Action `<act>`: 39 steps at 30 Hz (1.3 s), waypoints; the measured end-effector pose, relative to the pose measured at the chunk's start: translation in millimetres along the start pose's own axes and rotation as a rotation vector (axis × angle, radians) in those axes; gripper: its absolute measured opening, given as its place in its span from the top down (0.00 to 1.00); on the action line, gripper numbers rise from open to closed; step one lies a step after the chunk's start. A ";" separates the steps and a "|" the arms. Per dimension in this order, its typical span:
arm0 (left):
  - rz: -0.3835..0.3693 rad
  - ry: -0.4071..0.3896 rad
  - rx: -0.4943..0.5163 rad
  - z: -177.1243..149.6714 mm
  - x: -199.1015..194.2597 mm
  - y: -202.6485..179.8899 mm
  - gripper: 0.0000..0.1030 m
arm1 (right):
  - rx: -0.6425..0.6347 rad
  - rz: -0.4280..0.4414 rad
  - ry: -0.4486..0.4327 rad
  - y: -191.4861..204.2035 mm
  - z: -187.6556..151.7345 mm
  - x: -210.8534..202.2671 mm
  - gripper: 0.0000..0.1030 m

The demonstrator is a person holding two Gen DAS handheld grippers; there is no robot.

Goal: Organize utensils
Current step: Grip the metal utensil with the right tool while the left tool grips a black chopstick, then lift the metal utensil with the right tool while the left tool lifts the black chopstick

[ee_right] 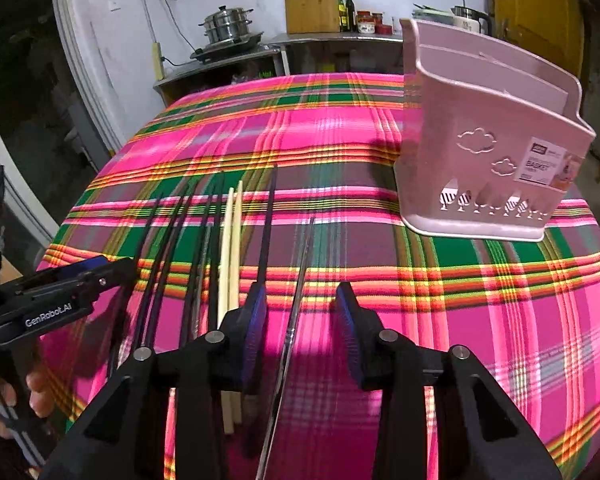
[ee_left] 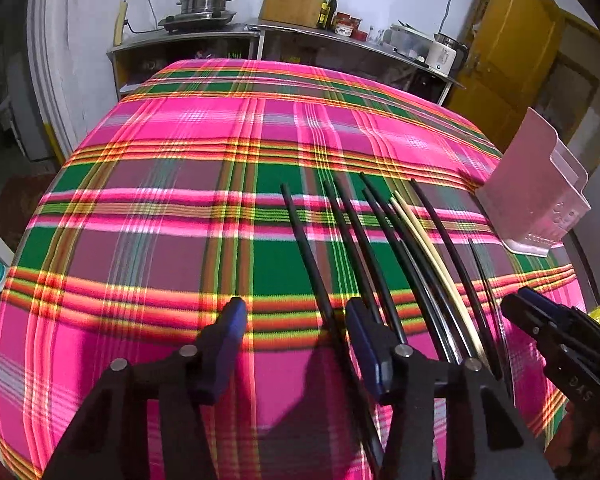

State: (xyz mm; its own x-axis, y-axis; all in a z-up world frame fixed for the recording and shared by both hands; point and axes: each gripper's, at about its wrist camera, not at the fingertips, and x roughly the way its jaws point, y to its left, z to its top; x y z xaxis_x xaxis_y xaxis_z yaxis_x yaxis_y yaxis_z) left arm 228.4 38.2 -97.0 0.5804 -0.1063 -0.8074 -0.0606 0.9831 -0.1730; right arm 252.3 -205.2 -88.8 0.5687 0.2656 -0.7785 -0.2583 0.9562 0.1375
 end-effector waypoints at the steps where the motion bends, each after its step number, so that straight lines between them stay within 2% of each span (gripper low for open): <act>1: 0.003 -0.003 0.003 0.6 0.6 -0.3 0.51 | 0.005 0.004 0.008 -0.7 1.8 3.5 0.67; 11: 0.082 -0.025 0.079 7.8 11.9 -14.0 0.56 | -0.029 -0.030 0.049 2.4 13.5 29.9 0.77; 14: 0.103 -0.024 0.099 11.3 15.0 -18.9 0.63 | -0.051 -0.050 0.058 5.8 17.7 34.0 0.82; 17: 0.103 -0.021 0.105 14.4 16.2 -20.5 0.74 | -0.066 -0.057 0.068 5.4 24.1 39.2 0.91; 19: 0.094 -0.015 0.098 17.3 16.6 -19.2 0.84 | -0.059 -0.050 0.074 4.0 26.9 41.1 0.92; 21: 0.079 -0.009 0.083 18.9 16.8 -17.0 0.89 | -0.054 -0.041 0.078 2.1 29.1 41.9 0.93; 29: -0.032 0.008 0.000 27.0 9.9 0.6 0.94 | -0.028 -0.012 0.065 -3.9 29.0 33.1 0.94; 39: -0.088 -0.042 0.004 31.3 -27.9 3.3 0.94 | -0.024 0.016 0.011 -1.4 34.1 5.2 0.94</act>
State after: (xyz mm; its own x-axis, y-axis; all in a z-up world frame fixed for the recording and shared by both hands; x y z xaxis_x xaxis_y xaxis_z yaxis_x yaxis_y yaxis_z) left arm 237.4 49.1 -57.4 0.6173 -0.1856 -0.7646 -0.0051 0.9708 -0.2398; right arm 282.3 -200.9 -72.1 0.5554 0.2793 -0.7833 -0.2861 0.9486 0.1354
